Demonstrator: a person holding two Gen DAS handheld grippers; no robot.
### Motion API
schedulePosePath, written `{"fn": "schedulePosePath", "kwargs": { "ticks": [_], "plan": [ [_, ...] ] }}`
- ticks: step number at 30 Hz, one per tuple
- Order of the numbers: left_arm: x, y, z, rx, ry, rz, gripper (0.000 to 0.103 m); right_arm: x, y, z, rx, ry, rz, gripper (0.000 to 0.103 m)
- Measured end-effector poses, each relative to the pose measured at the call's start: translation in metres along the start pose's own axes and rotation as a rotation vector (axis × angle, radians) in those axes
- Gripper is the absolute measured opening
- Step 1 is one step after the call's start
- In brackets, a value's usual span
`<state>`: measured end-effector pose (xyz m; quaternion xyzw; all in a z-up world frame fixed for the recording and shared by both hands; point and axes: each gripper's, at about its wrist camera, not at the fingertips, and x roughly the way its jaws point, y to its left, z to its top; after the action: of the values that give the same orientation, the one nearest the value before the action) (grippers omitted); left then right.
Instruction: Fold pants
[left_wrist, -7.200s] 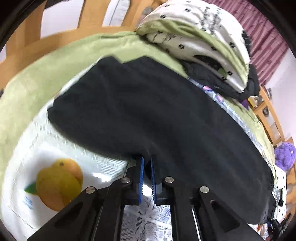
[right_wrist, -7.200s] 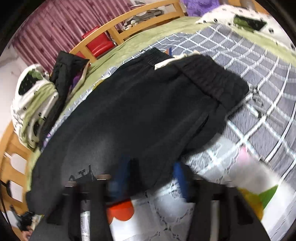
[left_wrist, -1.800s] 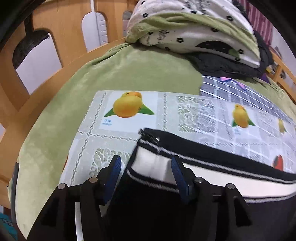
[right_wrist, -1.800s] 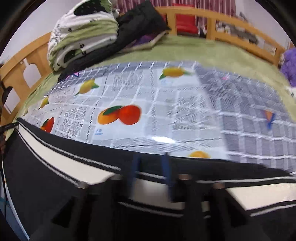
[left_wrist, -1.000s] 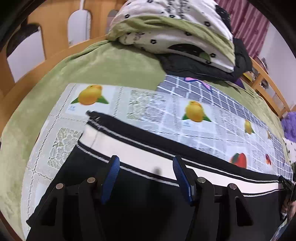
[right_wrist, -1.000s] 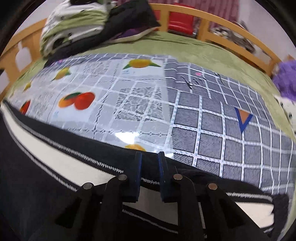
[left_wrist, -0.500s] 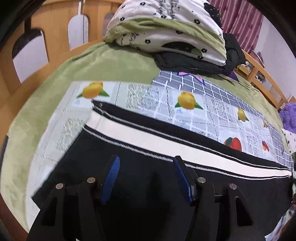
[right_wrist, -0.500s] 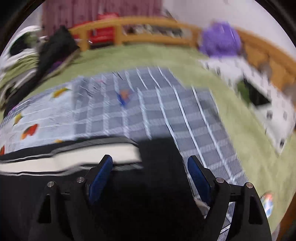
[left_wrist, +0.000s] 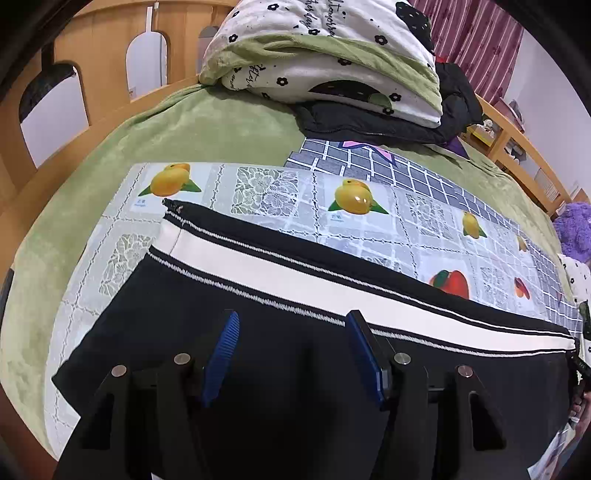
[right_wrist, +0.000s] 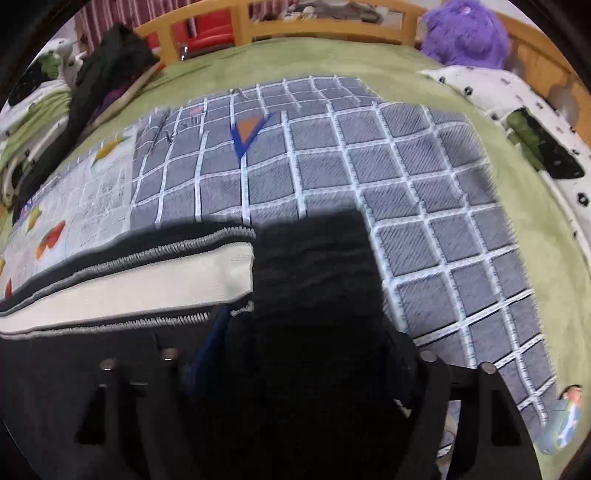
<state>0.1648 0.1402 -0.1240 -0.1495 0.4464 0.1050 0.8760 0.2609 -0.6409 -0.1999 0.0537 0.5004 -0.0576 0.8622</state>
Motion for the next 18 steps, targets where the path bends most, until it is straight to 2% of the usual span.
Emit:
{"fn": "schedulePosePath", "kwargs": {
  "ticks": [4, 6, 8, 12, 15, 18],
  "plan": [
    [-0.015, 0.005, -0.006, 0.024, -0.023, 0.02, 0.058, -0.049, -0.011, -0.013, 0.05, -0.082, -0.027, 0.074],
    [-0.02, 0.011, -0.012, 0.031, -0.02, 0.027, 0.058, -0.082, -0.017, -0.031, 0.087, -0.156, -0.026, 0.074],
    [-0.021, 0.016, -0.02, 0.026, -0.003, 0.023, 0.058, -0.102, -0.015, -0.055, 0.08, -0.181, -0.024, 0.074],
    [-0.023, 0.021, -0.035, 0.007, 0.025, -0.004, 0.058, -0.105, -0.009, -0.095, 0.078, -0.127, -0.006, 0.073],
    [-0.024, 0.022, -0.043, -0.005, 0.04, -0.03, 0.058, -0.091, -0.015, -0.12, 0.184, -0.103, 0.053, 0.073],
    [-0.025, 0.021, -0.047, -0.011, 0.052, -0.04, 0.058, -0.067, -0.028, -0.126, 0.344, -0.083, 0.112, 0.074]
  ]
}}
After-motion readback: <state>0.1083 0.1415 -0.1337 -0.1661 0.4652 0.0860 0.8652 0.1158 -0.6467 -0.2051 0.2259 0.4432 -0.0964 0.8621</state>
